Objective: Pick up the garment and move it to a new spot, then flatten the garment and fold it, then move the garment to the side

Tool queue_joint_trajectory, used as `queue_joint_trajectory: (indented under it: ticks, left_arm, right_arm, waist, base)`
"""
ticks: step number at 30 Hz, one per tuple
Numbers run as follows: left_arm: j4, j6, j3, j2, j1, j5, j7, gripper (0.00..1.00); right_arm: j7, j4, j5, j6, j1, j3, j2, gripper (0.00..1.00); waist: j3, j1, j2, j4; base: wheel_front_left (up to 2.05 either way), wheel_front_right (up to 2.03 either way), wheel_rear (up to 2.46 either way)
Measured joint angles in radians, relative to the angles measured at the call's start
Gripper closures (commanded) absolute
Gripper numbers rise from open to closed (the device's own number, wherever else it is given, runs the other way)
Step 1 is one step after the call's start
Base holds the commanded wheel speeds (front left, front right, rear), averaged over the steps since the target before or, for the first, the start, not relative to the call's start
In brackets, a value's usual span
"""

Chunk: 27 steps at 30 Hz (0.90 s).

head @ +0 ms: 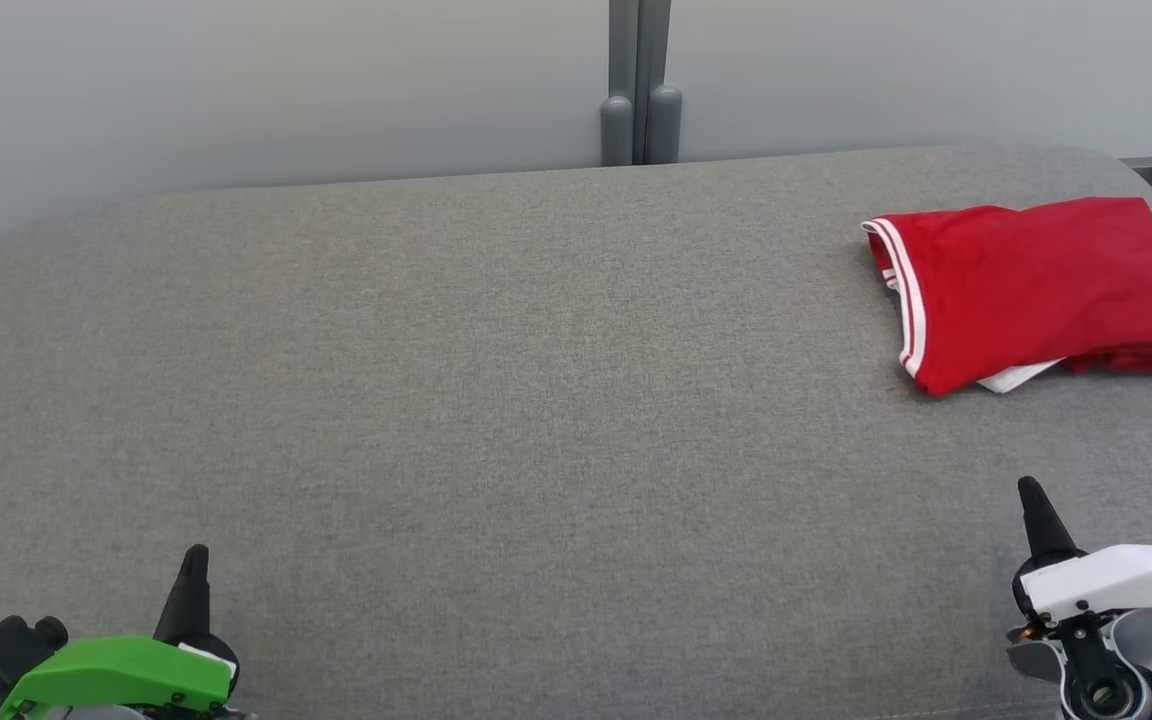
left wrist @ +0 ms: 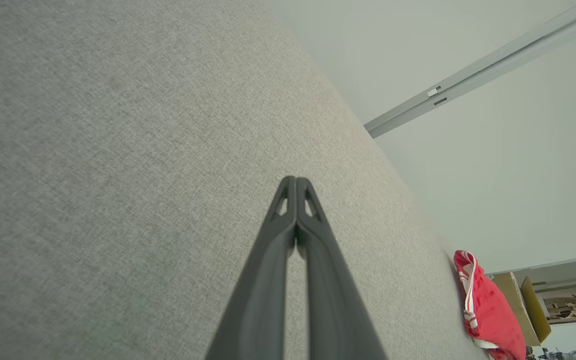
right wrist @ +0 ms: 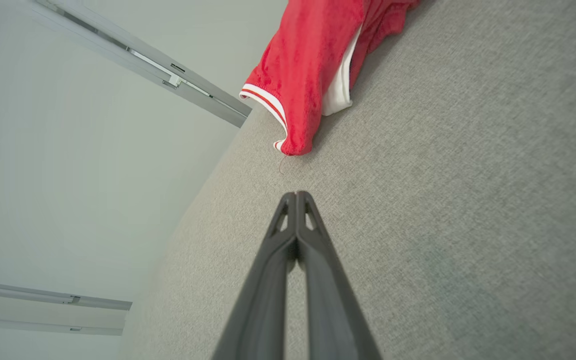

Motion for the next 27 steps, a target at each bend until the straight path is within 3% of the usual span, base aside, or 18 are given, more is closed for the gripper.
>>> queue_joint_trajectory:
  ticks: [27]
  left_arm:
    - [0.002, -0.062, 0.07, -0.048, -0.038, -0.256, 0.088, 1.0]
  right_arm:
    - [0.078, -0.017, 0.314, 0.053, -0.036, -0.073, 0.044, 1.0]
  waist:
    - [-0.01, 0.0, 0.0, 0.0]
  base:
    - [0.0, 0.0, 0.0]
